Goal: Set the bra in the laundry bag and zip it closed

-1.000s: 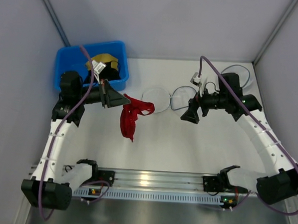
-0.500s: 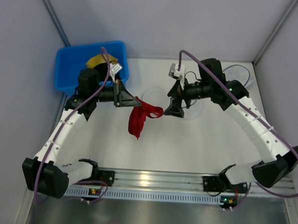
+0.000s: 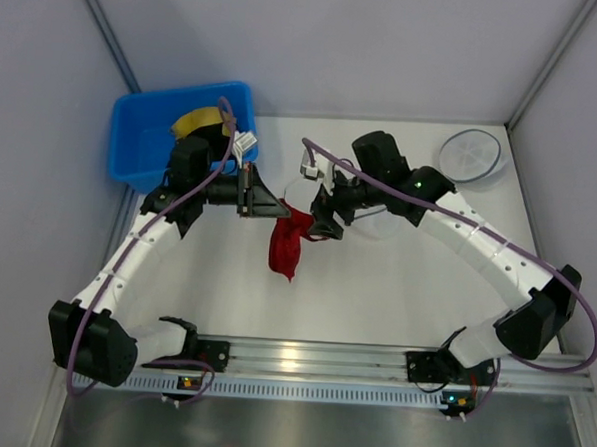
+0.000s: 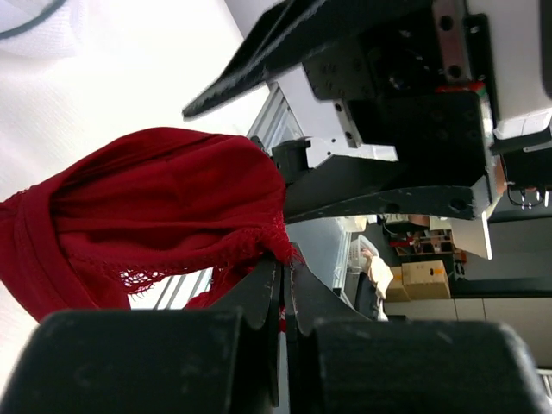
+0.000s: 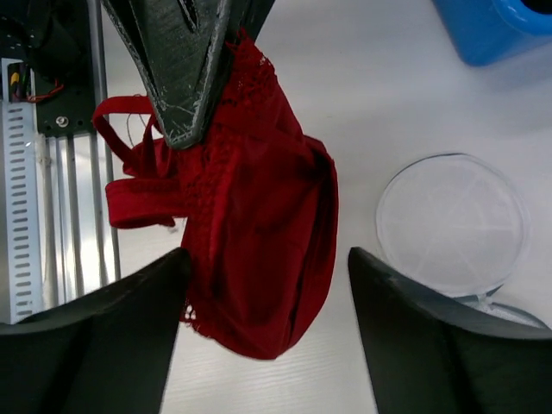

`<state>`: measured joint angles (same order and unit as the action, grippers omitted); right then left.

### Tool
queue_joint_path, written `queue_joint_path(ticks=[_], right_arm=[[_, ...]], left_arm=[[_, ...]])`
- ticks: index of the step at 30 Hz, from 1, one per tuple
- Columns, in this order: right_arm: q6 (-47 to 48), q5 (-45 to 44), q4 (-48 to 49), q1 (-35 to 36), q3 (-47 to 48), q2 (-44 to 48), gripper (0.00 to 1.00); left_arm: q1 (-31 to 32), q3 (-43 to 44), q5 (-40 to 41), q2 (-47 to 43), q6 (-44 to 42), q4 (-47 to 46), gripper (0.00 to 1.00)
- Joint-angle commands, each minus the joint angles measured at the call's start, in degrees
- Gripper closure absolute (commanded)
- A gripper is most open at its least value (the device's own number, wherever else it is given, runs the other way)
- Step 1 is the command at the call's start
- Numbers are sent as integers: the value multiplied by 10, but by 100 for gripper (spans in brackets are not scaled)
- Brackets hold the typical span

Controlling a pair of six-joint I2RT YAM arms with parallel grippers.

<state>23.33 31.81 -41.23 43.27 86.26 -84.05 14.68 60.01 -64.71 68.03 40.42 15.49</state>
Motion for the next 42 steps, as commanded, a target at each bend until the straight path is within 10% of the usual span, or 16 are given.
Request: queue_joint_path(ticks=[1, 6, 19, 31, 42], right_arm=[[20, -8, 43, 24, -7, -2, 31], [2, 23, 34, 33, -20, 5, 100], [-275, 339, 169, -142, -313, 67, 100], [-204, 341, 78, -351, -388, 6, 100], [-122, 311, 42, -358, -398, 11, 100]], left_arm=[[8, 21, -26, -1, 7, -20, 100], [10, 11, -39, -3, 4, -20, 100], [-56, -18, 77, -18, -116, 25, 16], [14, -25, 284, 48, -458, 195, 22], [174, 24, 309, 158, -607, 18, 19]])
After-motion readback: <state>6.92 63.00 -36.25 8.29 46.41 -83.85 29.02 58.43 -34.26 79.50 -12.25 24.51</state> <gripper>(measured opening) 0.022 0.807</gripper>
